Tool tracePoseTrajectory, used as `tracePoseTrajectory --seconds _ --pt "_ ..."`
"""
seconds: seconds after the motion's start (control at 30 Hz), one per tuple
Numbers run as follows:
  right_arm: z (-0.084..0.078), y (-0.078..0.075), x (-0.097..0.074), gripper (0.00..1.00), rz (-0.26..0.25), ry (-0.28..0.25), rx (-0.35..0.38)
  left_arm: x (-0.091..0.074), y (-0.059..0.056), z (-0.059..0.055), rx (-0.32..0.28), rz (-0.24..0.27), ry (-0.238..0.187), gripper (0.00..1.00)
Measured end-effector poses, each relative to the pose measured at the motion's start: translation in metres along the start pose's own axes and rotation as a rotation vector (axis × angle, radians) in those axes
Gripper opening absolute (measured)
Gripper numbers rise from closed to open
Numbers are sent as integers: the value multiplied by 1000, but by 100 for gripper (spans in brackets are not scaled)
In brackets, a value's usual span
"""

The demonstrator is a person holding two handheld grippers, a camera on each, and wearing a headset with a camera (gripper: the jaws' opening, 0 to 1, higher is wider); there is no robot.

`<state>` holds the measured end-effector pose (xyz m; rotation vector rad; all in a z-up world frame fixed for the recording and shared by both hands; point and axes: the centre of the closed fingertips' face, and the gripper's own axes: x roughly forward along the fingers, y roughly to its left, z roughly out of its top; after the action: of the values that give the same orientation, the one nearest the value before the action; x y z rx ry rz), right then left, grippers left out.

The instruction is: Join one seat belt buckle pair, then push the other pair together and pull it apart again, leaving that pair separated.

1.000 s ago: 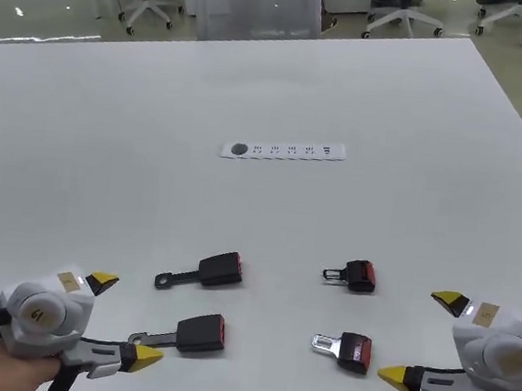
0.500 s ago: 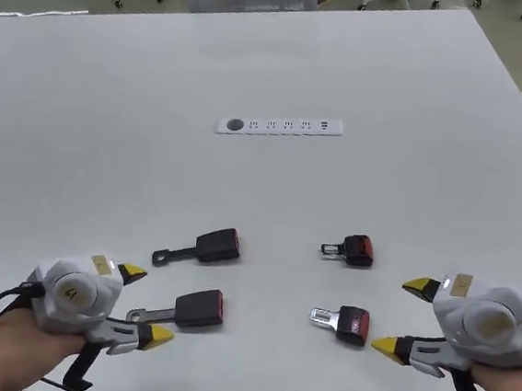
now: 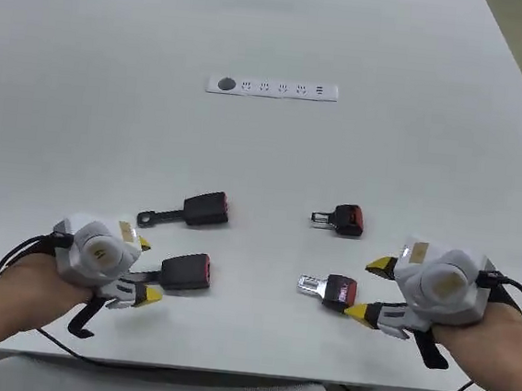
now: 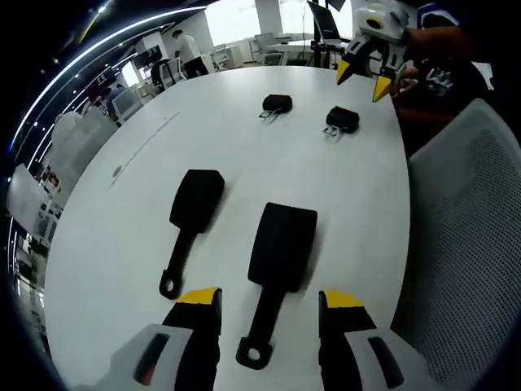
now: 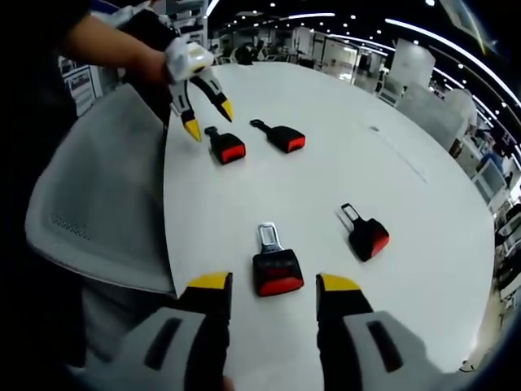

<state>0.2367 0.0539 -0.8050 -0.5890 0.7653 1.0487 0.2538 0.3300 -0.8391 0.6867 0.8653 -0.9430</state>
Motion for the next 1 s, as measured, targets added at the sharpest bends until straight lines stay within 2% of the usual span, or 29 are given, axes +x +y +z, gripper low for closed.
tracePoseTrajectory --seconds 0.23,0.53,0.63,0.77,0.87,1.0 --pt "2 6 25 40 39 41 -38 9 2 2 18 -33 9 45" --pt "-13 -2 43 40 75 104 -64 20 -4 7 34 -87 7 44" --pt "-20 -3 46 39 80 120 -47 24 -6 9 61 -103 15 43" --pt "-24 -4 49 39 85 133 -61 28 -3 10 79 -114 25 40" --pt "-27 -6 50 37 91 147 -85 28 -6 11 152 -138 39 36" --pt "-29 -4 53 37 116 148 -97 29 -10 13 175 -153 42 33"
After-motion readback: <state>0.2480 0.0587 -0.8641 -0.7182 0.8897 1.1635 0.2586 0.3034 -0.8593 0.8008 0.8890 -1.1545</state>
